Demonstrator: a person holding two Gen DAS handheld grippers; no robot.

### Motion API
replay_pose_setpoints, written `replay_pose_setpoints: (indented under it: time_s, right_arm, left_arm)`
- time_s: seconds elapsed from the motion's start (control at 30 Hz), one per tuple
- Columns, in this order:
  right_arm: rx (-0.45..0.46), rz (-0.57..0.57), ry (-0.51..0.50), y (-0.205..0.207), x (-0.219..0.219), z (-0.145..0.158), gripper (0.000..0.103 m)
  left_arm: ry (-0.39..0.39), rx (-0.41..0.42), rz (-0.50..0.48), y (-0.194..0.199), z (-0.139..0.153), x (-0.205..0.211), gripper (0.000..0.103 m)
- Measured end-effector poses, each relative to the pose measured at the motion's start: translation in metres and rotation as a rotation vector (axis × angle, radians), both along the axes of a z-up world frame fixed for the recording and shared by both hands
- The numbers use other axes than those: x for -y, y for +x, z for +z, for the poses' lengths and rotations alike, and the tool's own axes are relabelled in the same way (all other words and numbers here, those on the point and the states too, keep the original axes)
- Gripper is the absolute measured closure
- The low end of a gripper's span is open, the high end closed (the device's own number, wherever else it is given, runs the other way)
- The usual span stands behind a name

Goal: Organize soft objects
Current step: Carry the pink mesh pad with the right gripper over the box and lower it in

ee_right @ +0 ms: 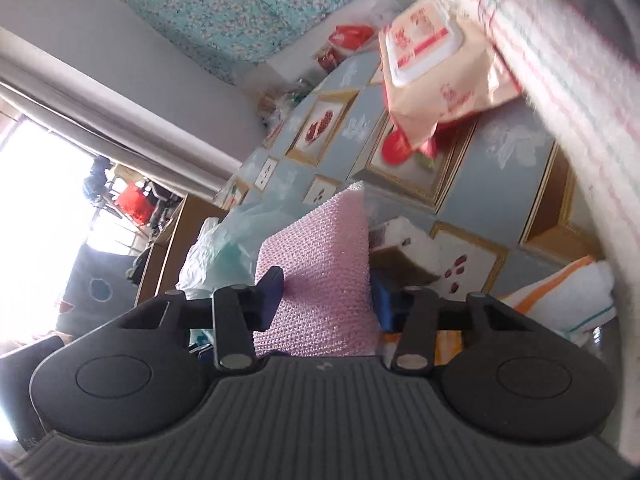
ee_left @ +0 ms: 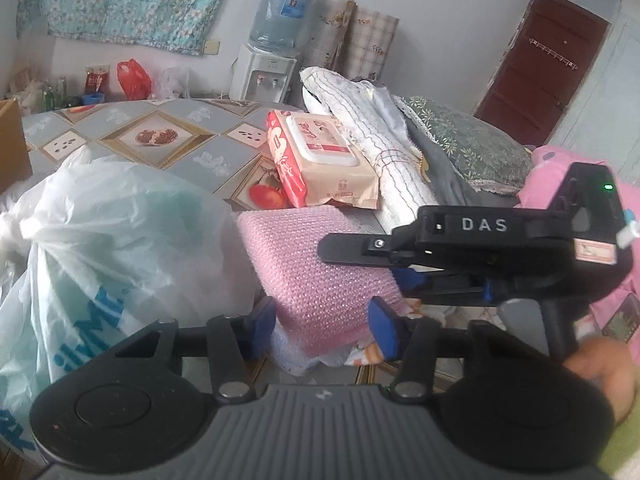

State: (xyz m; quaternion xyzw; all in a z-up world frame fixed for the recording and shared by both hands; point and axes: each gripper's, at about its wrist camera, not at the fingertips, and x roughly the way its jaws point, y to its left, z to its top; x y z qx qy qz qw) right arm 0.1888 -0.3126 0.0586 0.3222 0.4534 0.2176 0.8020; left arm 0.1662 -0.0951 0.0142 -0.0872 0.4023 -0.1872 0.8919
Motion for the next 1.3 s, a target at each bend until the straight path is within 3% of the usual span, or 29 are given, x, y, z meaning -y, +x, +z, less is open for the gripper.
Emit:
replay_pose_setpoints:
  time_s: [0.13, 0.3, 0.57, 0.93, 1.1, 1.3]
  right_arm:
    - [0.024, -0.018, -0.006, -0.006, 0.003, 0.009, 0.060]
    - [0.063, -0.015, 0.028, -0.017, 0.004, 0.028, 0.060]
    - [0.162, 0.061, 0.050, -0.039, -0.036, 0.076, 0.060]
    - [0.227, 0.267, 0.093, -0.042, -0.157, 0.126, 0.059]
    - [0.201, 0.382, 0.098, -0.033, -0.234, 0.131, 0.058]
    - [0.138, 0.457, 0.064, -0.021, -0.312, 0.115, 0.058]
  left_arm:
    - [-0.017, 0.010, 0.001, -0.003, 0.004, 0.002, 0.056]
    - [-0.011, 0.082, 0.007, -0.022, 0.024, 0.000, 0.056]
    - [-0.021, 0.203, 0.083, -0.067, 0.064, -0.033, 0.056]
    - [-0.006, 0.299, 0.293, -0.115, 0.108, -0.127, 0.055]
    - [-0.002, 0.280, 0.427, -0.123, 0.114, -0.186, 0.055]
    - [-0.012, 0.219, 0.534, -0.115, 0.099, -0.246, 0.055]
